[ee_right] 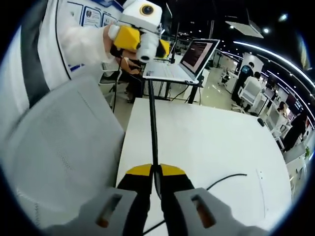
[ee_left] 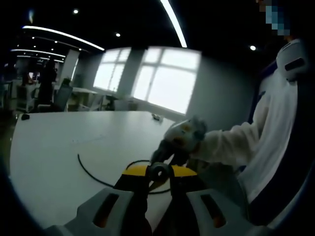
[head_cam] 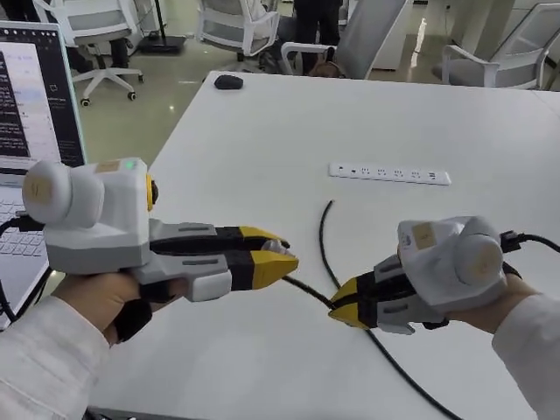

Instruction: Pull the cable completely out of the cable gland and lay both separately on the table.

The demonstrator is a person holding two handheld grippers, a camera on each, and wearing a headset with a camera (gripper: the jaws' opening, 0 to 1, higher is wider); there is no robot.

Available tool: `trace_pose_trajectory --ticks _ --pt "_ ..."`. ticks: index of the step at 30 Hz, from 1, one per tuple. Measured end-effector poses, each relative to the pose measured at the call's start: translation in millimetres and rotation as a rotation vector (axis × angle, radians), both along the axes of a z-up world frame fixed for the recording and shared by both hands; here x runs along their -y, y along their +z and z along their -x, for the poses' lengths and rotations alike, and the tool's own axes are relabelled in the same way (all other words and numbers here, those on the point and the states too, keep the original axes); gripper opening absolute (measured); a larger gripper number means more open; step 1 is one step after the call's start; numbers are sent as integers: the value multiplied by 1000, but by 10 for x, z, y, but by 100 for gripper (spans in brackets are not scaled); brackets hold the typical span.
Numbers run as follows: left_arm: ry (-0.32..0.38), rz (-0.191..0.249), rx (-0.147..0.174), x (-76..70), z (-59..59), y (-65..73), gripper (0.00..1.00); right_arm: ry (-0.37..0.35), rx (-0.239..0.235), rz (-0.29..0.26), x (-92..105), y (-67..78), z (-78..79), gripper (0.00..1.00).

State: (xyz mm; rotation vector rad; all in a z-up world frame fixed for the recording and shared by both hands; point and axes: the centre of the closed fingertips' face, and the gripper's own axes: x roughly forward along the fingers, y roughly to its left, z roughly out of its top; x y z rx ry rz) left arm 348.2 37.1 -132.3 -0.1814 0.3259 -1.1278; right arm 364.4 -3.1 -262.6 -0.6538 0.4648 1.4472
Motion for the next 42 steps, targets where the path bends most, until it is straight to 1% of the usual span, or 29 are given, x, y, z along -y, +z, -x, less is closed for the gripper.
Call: trace_pose_trajectory --ticks 3,5,6,7,11,14,16,17,18,22,26,27,33,38,42 --pt "7 0 -11 -25 6 -39 17 -1 13 60 39 -147 -51 3" --pt "10 0 -19 -35 15 -71 17 -2 11 78 47 -225 -69 3" --pt "11 -1 -21 -38 17 -79 17 1 11 98 61 -292 -82 3" --pt "12 -2 -25 -42 22 -94 17 2 10 103 64 -315 -87 3" --pt "19 -2 -49 -71 39 -173 17 1 -8 128 76 -540 -127 3" --pt "25 2 -65 -93 51 -221 17 -24 -28 147 91 -733 -176 3" --pt "30 5 -77 -107 53 -254 17 -32 -40 164 94 -829 -192 3" --pt "33 6 -83 -114 53 -270 17 -32 -44 166 90 -862 -196 3" --pt "34 7 -92 -123 53 -294 17 -34 -62 171 86 -911 -185 3" --pt "38 8 -114 -144 55 -361 17 -38 -89 183 65 -1057 -173 3" --pt "37 5 -134 -160 50 -428 17 -48 -86 214 60 -1205 -180 3" --pt "36 5 -144 -164 43 -456 17 -52 -89 227 63 -1248 -172 3" --pt "30 0 -161 -152 16 -507 17 -49 -103 243 59 -1339 -167 4" --pt "27 -5 -166 -136 -22 -551 17 -48 -118 266 101 -1445 -147 5" --pt "18 -9 -176 -128 -45 -589 17 -57 -135 262 103 -1479 -123 5"
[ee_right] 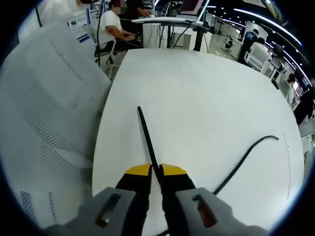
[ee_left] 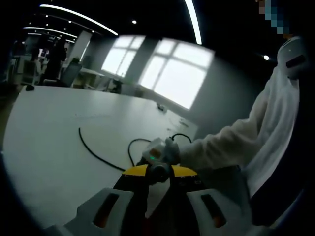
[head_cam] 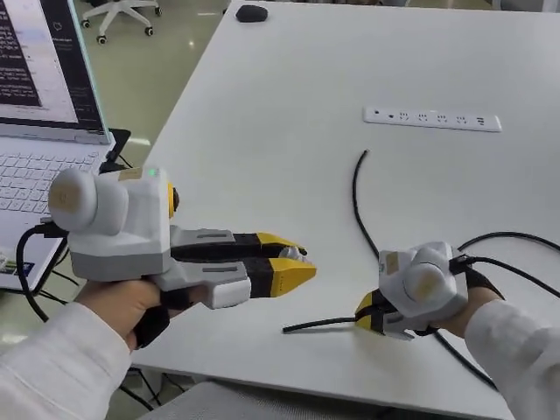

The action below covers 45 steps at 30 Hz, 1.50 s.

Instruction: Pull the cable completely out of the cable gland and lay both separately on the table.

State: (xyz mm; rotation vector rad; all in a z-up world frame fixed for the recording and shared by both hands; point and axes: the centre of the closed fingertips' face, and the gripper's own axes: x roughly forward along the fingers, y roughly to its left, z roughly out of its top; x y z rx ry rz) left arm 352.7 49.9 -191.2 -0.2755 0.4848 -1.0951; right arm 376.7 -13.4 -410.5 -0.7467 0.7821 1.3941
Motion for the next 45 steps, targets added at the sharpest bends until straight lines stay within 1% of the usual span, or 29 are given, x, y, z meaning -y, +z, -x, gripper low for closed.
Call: trace_pose_trajectory --ticks 2,7,10,12,14,15,16,17,19,20,21,22,25,26,27,28,29,30,31,32,35,36,39,40,42,43,44,45 --pt "-4 1 -5 2 -13 -22 17 -2 0 0 -2 -9 8 5" --pt "-27 -5 -19 46 -60 -106 17 -46 -12 -8 21 -14 12 7" --pt "-41 -2 -21 97 -93 -127 17 -65 8 -18 64 8 -13 12" --pt "-52 -3 -18 144 -121 -148 17 -74 4 -21 109 41 -17 15" --pt "-64 -19 -7 184 -164 -211 17 -101 -9 -30 150 86 -29 17" --pt "-70 -30 -1 210 -201 -264 17 -107 -6 -39 182 131 -36 19" --pt "-71 -39 -4 228 -234 -308 17 -118 0 -51 199 168 -49 20" --pt "-80 -48 1 257 -275 -362 17 -146 5 -73 220 226 -75 21" --pt "-92 -61 6 302 -335 -441 17 -178 -1 -103 251 313 -84 24" --pt "-100 -79 16 340 -389 -514 18 -191 -1 -118 286 373 -85 26" --pt "-114 -95 38 367 -420 -563 18 -196 2 -120 318 406 -80 27" --pt "-123 -114 54 411 -475 -645 18 -203 9 -125 370 468 -67 27" --pt "-139 -122 56 512 -571 -799 18 -226 13 -133 476 578 -30 29" --pt "-149 -124 63 565 -615 -868 18 -239 24 -136 537 635 -15 29" --pt "-156 -131 63 602 -642 -924 18 -250 31 -142 580 678 -7 29" --pt "-165 -145 59 652 -677 -1014 18 -278 34 -152 648 748 7 29" --pt "-170 -152 62 686 -702 -1071 17 -297 38 -161 693 796 16 30" --pt "-176 -168 57 731 -730 -1162 17 -316 43 -173 762 868 41 30" --pt "-179 -174 56 763 -744 -1213 17 -330 44 -178 812 909 59 31" --pt "-188 -178 60 814 -758 -1278 17 -349 46 -180 892 964 89 32" --pt "-197 -186 63 899 -781 -1418 17 -398 56 -193 1043 1068 119 34" --pt "-191 -188 58 925 -805 -1489 17 -430 50 -203 1107 1112 135 35" --pt "-180 -190 48 981 -833 -1622 17 -465 55 -221 1231 1231 184 39" --pt "-174 -214 48 981 -845 -1694 17 -475 58 -221 1288 1269 205 39" --pt "-170 -253 54 970 -857 -1771 17 -482 74 -213 1359 1311 228 39" --pt "-178 -293 72 957 -857 -1814 17 -491 83 -207 1411 1336 242 39" --pt "-189 -329 100 954 -850 -1843 17 -501 88 -207 1449 1349 247 39" --pt "-200 -348 108 953 -831 -1860 17 -519 92 -212 1494 1368 254 40"
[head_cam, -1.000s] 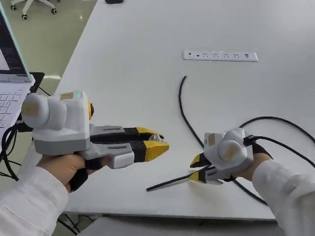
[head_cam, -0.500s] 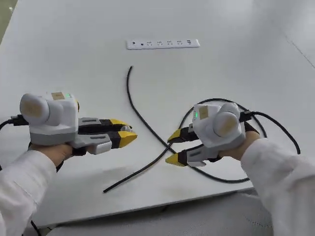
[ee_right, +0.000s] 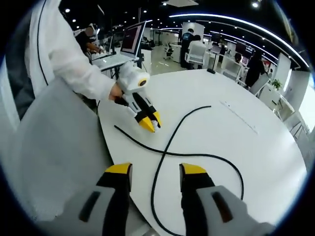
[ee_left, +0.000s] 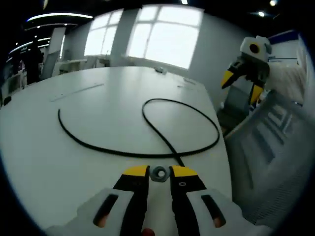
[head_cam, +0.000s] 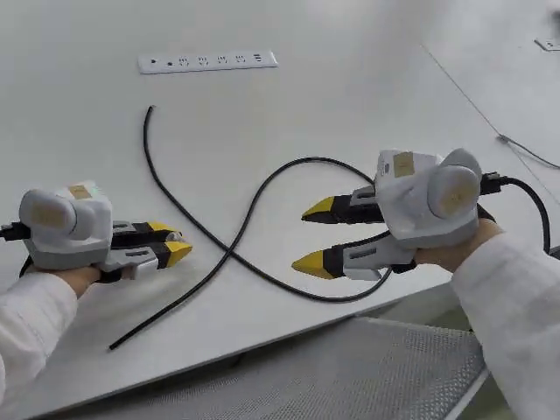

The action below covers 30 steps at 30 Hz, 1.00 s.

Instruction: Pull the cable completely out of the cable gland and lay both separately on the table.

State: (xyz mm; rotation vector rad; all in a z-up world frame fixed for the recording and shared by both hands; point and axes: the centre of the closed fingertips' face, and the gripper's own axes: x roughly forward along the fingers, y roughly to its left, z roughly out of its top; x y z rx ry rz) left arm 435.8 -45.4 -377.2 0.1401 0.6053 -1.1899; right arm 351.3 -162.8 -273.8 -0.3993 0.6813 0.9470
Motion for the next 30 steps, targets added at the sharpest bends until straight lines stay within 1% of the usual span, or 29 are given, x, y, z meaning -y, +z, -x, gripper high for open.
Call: trace_pose_trajectory --ticks 2,3,6,8,10,11,13,16,17,19,22,25,26,29,30 --pt "-11 -18 1 11 45 -36 18 -26 3 -14 54 15 15 40" --pt "-8 -18 -1 12 52 -49 18 -35 4 -14 77 14 21 40" --pt "5 -55 -6 -42 51 -144 18 -66 1 -20 143 8 52 40" --pt "10 -61 -13 -63 47 -166 18 -79 2 -20 176 13 63 40" --pt "13 -77 -8 -94 42 -185 18 -94 5 -27 206 30 75 40" --pt "16 -83 -13 -110 43 -195 18 -99 6 -28 217 36 80 40" --pt "21 -87 -23 -137 46 -224 18 -111 8 -29 242 45 95 41" --pt "38 -89 -29 -169 41 -237 18 -123 8 -29 276 47 120 41" --pt "42 -101 -24 -185 41 -249 18 -126 9 -27 284 50 131 41" --pt "43 -92 -22 -187 48 -249 18 -135 11 -27 307 62 148 41" --pt "56 -96 -24 -195 47 -248 19 -148 7 -34 329 64 167 43" --pt "65 -103 -21 -203 55 -231 26 -162 3 -31 361 38 189 47" --pt "66 -107 -26 -214 66 -227 27 -167 3 -32 370 31 194 48" --pt "90 -105 -23 -274 79 -141 28 -186 -6 -34 401 6 221 50" --pt "120 -99 -32 -324 85 -58 30 -189 -8 -35 409 4 228 51"
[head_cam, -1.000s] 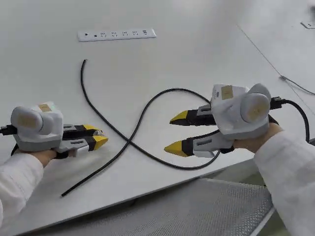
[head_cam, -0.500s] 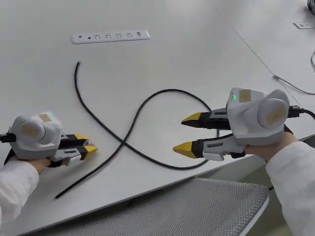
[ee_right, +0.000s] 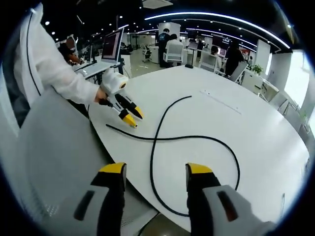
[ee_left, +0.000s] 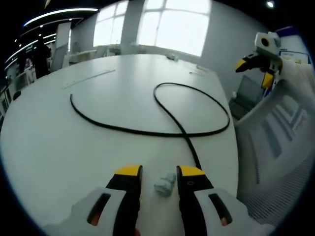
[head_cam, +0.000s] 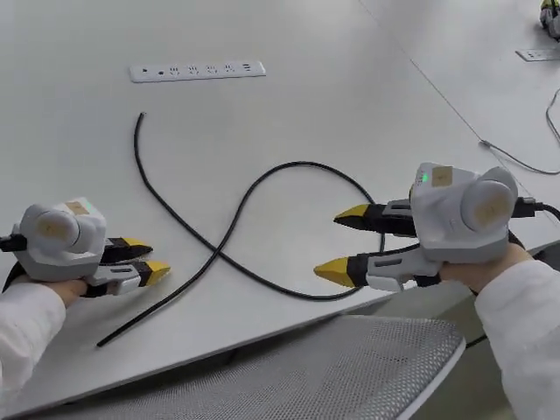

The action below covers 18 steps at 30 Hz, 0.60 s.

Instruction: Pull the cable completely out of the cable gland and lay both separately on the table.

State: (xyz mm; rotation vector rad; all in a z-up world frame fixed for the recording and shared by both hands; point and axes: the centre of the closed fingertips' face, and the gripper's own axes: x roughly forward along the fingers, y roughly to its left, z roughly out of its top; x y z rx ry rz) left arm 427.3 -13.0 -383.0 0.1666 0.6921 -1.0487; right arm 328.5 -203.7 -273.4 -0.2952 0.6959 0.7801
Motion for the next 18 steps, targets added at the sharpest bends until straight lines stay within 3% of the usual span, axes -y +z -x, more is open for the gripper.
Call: trace_pose_trajectory --ticks 4,5,7,8,9,13,18 --pt "34 12 17 -147 37 246 35 -29 -10 -24 34 27 25 54" --pt "70 33 -7 -218 62 355 38 -34 -13 -32 40 33 27 54" --pt "125 70 -17 -342 90 552 42 -50 -25 -46 83 27 24 57" --pt "141 62 -37 -414 131 598 43 -55 -29 -53 102 22 20 58" --pt "161 66 -24 -506 167 710 44 -59 -31 -58 103 23 19 61" --pt "197 88 -14 -724 378 1053 50 -112 -39 -118 129 78 -34 65" --pt "274 116 -22 -1000 735 1444 58 -146 -67 -123 202 54 -24 67"
